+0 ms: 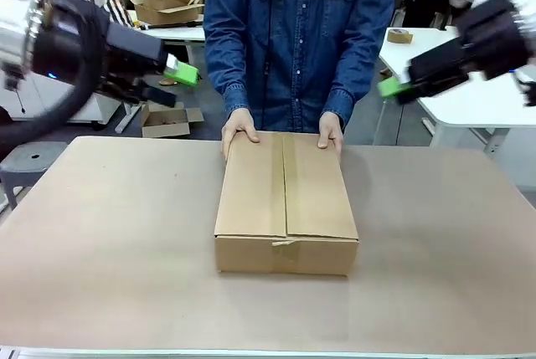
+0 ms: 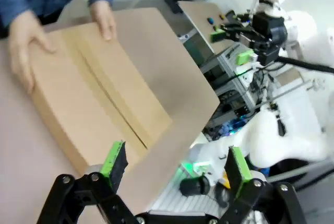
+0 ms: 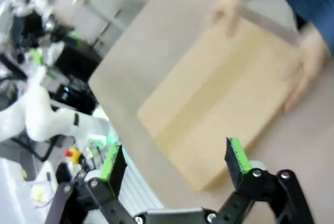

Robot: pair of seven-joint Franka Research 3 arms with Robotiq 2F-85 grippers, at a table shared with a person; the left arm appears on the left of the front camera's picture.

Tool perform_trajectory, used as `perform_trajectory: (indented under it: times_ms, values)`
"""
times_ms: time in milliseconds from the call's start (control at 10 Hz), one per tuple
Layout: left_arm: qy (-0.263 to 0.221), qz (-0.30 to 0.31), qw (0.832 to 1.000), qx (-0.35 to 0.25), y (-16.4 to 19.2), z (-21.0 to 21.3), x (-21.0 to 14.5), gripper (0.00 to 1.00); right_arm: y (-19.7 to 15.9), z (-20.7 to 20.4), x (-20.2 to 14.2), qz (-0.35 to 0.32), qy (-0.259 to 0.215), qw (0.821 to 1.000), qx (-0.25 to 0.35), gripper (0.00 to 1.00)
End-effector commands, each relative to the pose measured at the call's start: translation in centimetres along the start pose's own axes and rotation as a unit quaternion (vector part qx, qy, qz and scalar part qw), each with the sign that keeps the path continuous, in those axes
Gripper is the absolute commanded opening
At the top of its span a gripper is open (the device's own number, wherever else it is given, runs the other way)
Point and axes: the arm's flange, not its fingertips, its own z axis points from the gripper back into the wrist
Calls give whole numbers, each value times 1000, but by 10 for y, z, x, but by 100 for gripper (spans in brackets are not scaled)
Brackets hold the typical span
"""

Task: Pack the gift set into the box.
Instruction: Press and hold the closed box until the human finishes sealing it.

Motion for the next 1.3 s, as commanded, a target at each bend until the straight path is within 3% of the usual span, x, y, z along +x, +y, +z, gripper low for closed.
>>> perform_trajectory:
  times_ms: [0,100,200,300,400,500,600,700,800,1000,1100,1200]
  values:
    - [-27,-64,997,-32,39,-35,-17,100,-31,-49,-13,100,-82,989,71,100]
    - [-20,-36,999,-10,57,-45,-21,100,-35,-66,-20,50,-37,996,63,100]
    - [-8,-38,999,-11,14,-21,-4,100,-5,-27,-3,52,-29,998,13,100]
    - [-8,-38,999,-11,14,-21,-4,100,-5,-27,-3,52,-29,998,13,100]
    - [-7,-44,999,-12,41,-39,-12,100,-20,-54,-14,63,-33,997,31,100]
    - [-1,-209,970,-123,34,-75,-11,100,-34,-71,-3,161,-93,982,19,100]
    - [-17,-328,936,-130,55,-107,-14,100,-55,-104,-3,197,-137,970,35,100]
    - [-42,-359,910,-202,78,-127,-20,100,-72,-136,-14,222,-146,962,68,100]
    - [-44,-396,909,-118,106,-139,-24,100,-93,-165,-27,233,-153,957,83,100]
    - [-36,-370,923,-104,135,-144,-35,100,-112,-201,-51,245,-89,960,99,100]
    - [-44,-347,933,-83,151,-142,-38,100,-123,-207,-58,214,-42,972,90,100]
    - [-9,-374,922,-100,111,-132,-33,100,-93,-178,-53,225,-112,964,87,100]
